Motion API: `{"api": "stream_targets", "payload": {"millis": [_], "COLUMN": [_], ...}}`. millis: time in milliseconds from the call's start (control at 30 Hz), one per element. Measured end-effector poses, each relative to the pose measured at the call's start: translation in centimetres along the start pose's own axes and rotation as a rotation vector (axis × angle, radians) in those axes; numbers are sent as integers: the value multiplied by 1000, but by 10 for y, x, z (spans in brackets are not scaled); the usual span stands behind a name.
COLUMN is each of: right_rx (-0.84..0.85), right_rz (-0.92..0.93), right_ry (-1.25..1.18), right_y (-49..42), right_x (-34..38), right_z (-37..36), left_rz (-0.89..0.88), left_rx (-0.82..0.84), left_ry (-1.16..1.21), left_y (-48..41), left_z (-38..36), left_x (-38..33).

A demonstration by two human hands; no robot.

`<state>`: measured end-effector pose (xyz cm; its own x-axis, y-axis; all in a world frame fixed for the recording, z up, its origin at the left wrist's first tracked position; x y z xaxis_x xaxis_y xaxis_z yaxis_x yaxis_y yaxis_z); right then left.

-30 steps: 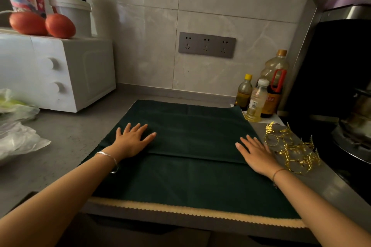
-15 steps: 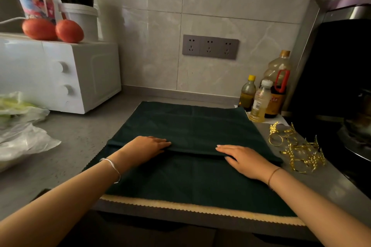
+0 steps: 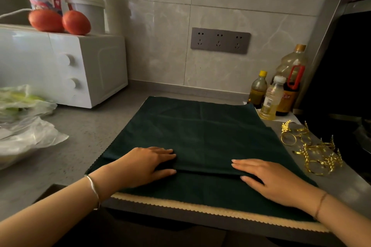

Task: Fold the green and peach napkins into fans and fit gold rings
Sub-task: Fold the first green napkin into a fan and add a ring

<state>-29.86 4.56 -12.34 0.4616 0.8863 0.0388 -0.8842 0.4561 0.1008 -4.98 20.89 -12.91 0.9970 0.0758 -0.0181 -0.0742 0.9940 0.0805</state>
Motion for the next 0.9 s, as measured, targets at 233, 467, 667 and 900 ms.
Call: {"api": "stream_targets", "payload": {"millis": [233,467,667,900], "right_rx": [-137,-65,-83,43], "right_rz": [-37,-75,-235,-175], "right_ry": [-213,-269,-181,-394], "right_y": [-60,-198,-269,-307], "right_x": [9,34,43,89], "right_z": [23,26,19,27], "left_rz": [437,562,567,576], "left_rx": [-139,-213,-225,-232], "left_ry": [258,227,218,209], "left_y": [-25,-34,-33,-34], "left_z": [-15,-33,-34,-35], "left_x": [69,82,82,83]}}
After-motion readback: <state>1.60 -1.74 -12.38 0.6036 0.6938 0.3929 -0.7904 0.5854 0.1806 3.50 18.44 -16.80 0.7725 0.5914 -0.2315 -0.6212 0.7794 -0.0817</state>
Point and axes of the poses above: each hand's wrist, its own y-axis away from the middle knuckle, its own z-axis out of the back of the hand, x = y × z, the point moved 3 cm from there along -y, towards the middle knuckle, and after that the axes turned 1 degree about -z, right-handed, at the moved point
